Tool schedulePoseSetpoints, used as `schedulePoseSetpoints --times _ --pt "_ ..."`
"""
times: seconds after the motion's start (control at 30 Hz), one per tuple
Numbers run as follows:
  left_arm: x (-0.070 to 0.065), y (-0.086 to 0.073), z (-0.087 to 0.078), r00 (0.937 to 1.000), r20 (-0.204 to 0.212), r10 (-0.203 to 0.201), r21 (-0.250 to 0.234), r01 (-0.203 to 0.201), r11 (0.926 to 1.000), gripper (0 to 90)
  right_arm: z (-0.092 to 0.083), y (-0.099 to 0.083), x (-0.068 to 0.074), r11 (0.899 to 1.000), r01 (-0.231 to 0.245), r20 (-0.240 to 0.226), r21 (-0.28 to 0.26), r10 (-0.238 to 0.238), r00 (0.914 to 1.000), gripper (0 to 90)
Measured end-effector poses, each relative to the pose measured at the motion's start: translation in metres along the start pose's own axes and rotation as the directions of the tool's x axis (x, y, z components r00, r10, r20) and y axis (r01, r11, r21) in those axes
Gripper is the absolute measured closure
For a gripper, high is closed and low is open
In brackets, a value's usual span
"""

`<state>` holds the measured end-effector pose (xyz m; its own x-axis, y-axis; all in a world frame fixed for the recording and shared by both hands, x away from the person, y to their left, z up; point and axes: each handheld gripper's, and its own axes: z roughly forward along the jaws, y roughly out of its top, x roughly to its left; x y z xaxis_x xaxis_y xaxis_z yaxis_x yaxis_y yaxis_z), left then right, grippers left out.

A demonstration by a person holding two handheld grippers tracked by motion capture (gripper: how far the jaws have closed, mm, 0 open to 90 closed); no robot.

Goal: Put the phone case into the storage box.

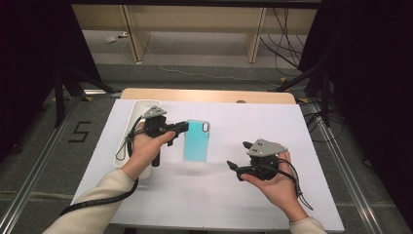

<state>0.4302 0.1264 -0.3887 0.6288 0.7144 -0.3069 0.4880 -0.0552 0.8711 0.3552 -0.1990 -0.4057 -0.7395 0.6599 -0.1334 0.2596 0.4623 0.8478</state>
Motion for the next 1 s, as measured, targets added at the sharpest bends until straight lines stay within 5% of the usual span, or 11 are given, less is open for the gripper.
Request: schedulePoseSetpoints --times 1.0 --pt "0.011 0.004 -0.026 0.9994 -0.034 0.001 -0.029 -0.002 0.9996 84.1 -0.026 -0.024 -0.010 0.989 -0.124 0.056 -0.078 0.128 0.9901 19.2"
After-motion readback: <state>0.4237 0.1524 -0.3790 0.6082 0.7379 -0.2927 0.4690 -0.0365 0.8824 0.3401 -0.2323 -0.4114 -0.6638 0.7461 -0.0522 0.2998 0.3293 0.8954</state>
